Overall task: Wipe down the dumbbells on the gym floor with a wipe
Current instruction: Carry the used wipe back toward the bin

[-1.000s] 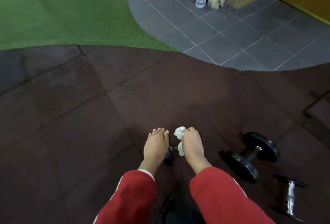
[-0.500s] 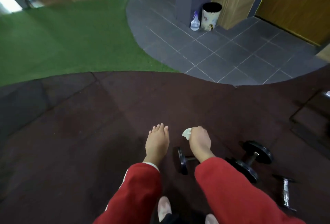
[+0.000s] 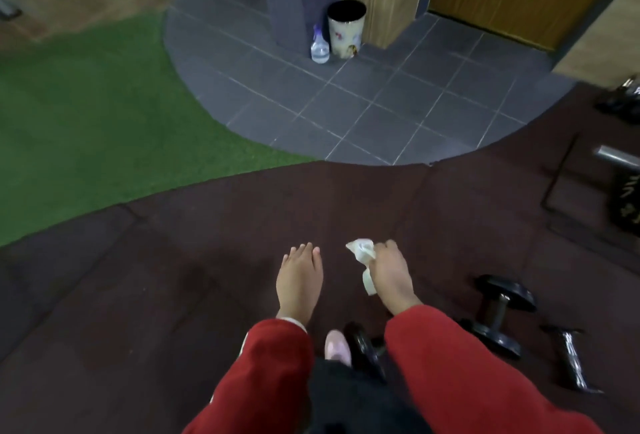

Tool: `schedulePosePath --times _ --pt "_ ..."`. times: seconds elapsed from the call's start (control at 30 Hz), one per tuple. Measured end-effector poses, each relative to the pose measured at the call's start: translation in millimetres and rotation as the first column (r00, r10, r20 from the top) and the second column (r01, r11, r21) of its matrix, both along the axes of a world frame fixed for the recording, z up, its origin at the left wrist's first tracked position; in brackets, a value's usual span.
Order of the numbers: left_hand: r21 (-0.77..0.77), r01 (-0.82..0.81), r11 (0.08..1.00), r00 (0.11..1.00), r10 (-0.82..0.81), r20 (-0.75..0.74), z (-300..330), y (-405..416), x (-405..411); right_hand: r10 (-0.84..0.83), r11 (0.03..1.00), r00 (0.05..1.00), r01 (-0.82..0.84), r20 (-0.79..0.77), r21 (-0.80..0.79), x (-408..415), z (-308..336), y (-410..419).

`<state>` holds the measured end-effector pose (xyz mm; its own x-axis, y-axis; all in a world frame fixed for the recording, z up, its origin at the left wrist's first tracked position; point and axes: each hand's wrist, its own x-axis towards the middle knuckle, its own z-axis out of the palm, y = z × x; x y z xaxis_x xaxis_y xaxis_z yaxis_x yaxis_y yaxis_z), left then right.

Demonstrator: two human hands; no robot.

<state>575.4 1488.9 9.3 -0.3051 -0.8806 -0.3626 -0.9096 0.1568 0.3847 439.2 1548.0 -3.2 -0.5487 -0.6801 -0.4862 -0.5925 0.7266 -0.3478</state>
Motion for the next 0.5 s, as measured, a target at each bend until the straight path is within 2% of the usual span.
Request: schedulePosePath --times 0.33,0.5 --pt "-0.025 0.026 0.999 1.0 -0.026 0.006 11 -196 -91 -0.02 0.998 0.992 0.027 -0.125 0.052 -91 18 -172" --pt "-0.015 0.108 0.994 0.993 -0.107 0.052 8 -301 -152 -0.064 0.998 0.991 0.066 -0.121 0.014 -143 15 -274"
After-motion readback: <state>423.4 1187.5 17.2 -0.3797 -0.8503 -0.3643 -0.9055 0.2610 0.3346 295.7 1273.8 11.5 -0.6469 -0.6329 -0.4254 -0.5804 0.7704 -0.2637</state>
